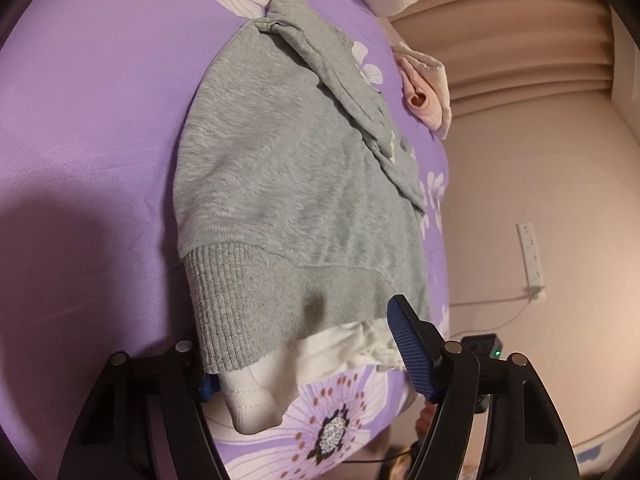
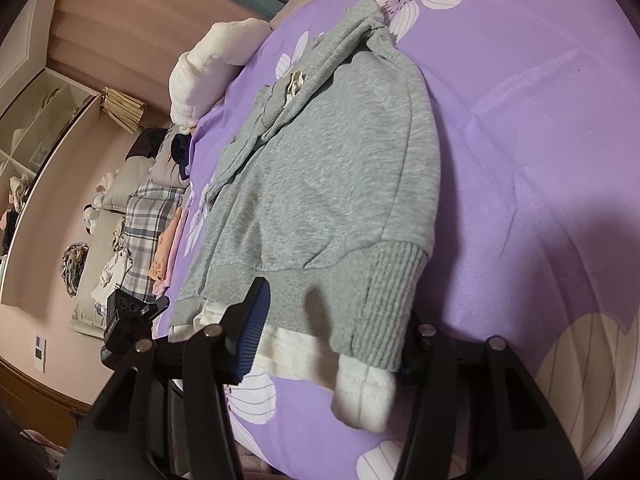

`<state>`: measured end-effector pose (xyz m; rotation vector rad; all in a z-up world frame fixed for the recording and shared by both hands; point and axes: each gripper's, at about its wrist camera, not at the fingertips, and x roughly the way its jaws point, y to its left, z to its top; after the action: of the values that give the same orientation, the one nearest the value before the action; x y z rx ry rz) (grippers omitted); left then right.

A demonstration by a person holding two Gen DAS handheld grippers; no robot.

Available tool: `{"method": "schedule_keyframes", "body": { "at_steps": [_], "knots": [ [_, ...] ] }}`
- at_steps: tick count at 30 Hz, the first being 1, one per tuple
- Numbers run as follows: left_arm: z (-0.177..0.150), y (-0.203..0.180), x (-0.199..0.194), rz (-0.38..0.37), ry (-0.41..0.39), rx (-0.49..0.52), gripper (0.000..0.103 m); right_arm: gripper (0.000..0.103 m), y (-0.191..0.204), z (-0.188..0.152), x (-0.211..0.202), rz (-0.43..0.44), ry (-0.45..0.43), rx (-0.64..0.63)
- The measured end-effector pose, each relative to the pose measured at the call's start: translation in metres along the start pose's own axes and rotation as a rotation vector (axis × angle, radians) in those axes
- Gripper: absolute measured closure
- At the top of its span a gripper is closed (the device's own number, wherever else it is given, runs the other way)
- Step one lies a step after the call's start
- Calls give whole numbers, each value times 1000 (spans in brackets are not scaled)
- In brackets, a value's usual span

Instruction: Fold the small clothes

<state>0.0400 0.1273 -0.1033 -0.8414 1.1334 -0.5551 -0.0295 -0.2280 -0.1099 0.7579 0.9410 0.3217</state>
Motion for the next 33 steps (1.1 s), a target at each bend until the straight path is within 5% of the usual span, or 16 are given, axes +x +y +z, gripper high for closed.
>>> {"method": "schedule_keyframes", "body": {
  "at_steps": [33],
  "knots": [
    [-6,-1,3,102,0,7,62,82,-4,-3,4,-15,-6,38]
  ]
}}
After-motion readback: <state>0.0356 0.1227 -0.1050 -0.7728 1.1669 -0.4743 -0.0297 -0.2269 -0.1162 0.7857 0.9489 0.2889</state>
